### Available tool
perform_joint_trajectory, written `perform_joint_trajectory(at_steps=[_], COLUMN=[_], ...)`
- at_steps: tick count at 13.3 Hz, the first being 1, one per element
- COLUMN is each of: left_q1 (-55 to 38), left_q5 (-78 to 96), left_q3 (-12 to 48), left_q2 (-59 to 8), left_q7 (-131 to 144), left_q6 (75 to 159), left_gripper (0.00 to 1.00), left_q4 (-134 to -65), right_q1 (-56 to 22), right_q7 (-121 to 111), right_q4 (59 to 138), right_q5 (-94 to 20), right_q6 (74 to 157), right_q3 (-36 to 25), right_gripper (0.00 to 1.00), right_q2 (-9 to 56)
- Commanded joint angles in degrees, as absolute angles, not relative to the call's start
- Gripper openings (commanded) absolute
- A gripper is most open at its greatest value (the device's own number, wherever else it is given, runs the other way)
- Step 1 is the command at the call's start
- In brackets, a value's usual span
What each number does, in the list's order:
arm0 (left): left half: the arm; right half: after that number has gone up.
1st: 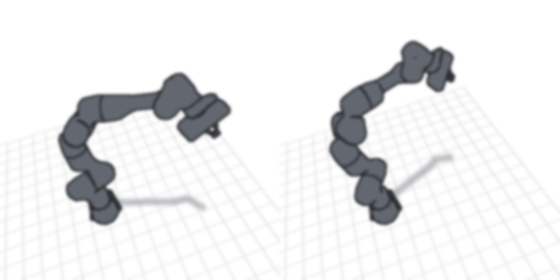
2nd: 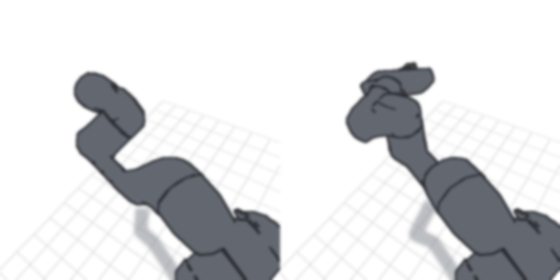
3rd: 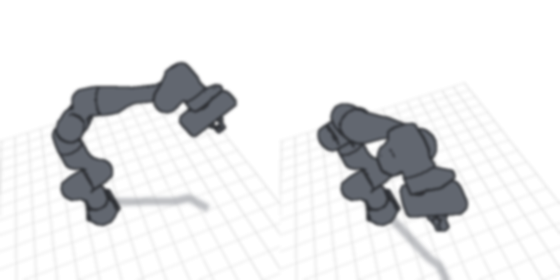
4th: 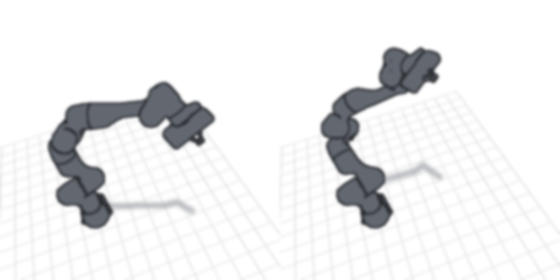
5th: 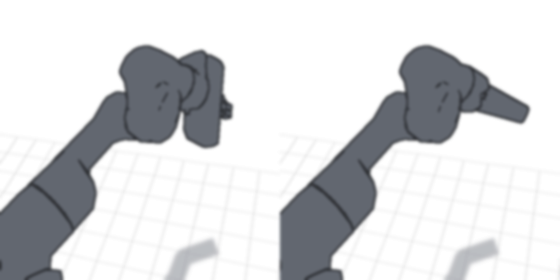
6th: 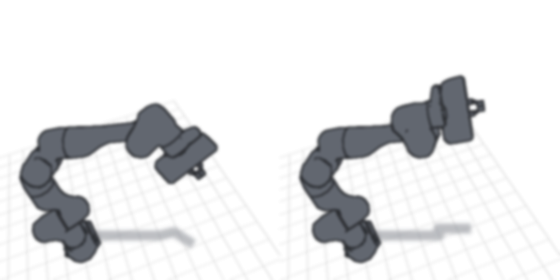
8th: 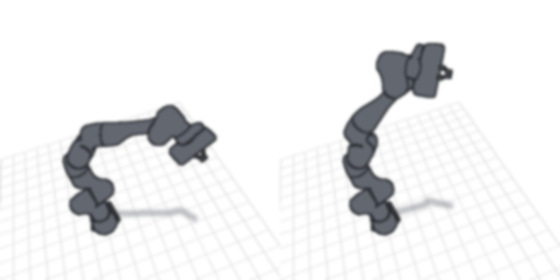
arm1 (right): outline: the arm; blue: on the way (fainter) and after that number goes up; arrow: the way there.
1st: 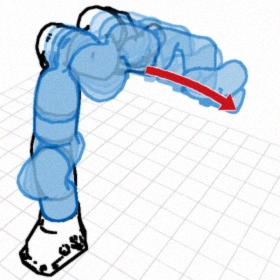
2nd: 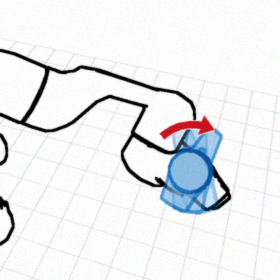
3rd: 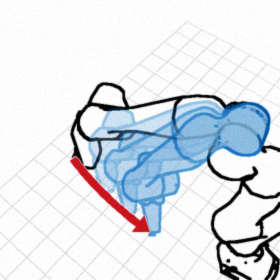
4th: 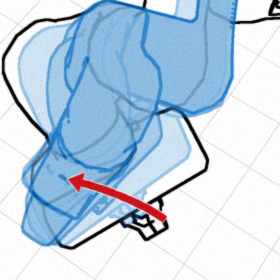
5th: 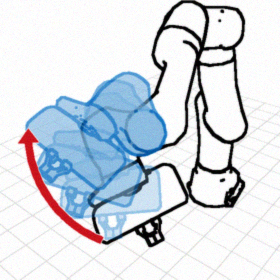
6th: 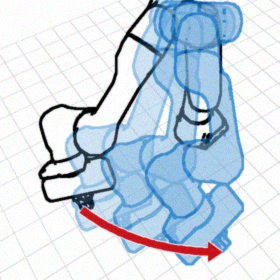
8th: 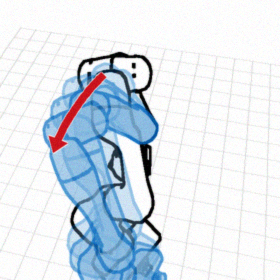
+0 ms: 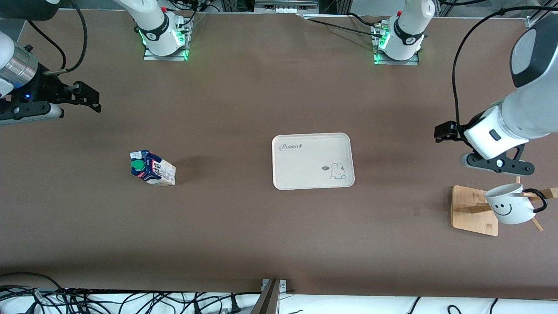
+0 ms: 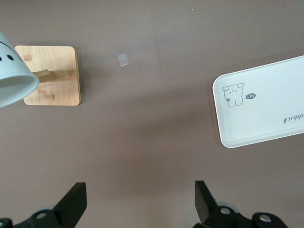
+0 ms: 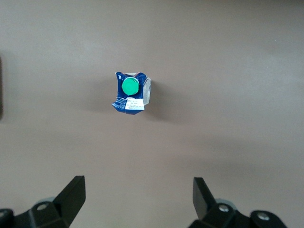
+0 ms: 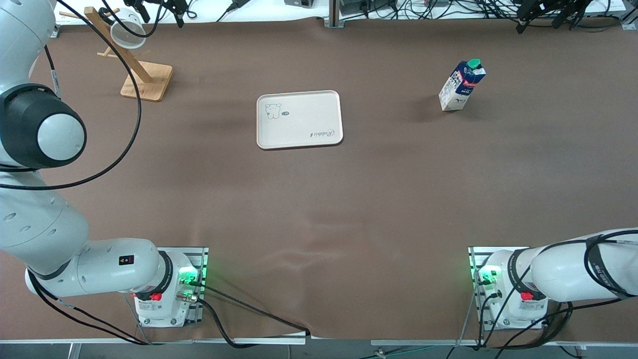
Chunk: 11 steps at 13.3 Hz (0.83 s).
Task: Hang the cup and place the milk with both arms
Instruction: 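Open the left gripper and withdraw it from the mug on the stand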
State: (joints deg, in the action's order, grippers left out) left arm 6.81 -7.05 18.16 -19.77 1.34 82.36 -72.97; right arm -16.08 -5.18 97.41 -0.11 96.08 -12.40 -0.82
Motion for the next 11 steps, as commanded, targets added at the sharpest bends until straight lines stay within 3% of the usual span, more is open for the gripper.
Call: perform_joint_trajectory(at_steps=[1, 2, 4, 6, 11], left_q1=[8.35, 7.22, 3.35, 2.03, -1.05], left_q5=[-7.39, -7.47, -5.21, -1.24, -1.23], left_q3=[17.41, 16.53, 7.42, 2.31, 1.32], left_q2=[-16.71, -13.39, -6.63, -2.04, 0.26], left_q7=[-0.43, -1.4, -7.0, -9.84, -1.5], left_q6=[84.79, 87.77, 96.12, 99.66, 102.74], left_gripper=[1.0, 1.0, 1.0, 1.0, 1.0], left_q4=[-77.41, -81.43, -91.79, -98.5, -99.67], right_q1=[-16.26, -16.26, -16.26, -16.26, -16.26], right_q7=[-5.71, -5.63, -5.71, -5.71, -5.98], right_q4=[96.42, 96.42, 96.42, 96.33, 96.33], right_q5=[0.44, 0.44, 0.44, 0.44, 0.44], right_q6=[95.89, 95.89, 95.89, 95.89, 95.89], right_q3=[-12.39, -12.31, -12.3, -12.3, -12.3], right_gripper=[1.0, 1.0, 1.0, 1.0, 1.0], right_q2=[-0.53, -0.53, -0.53, -0.53, -0.44])
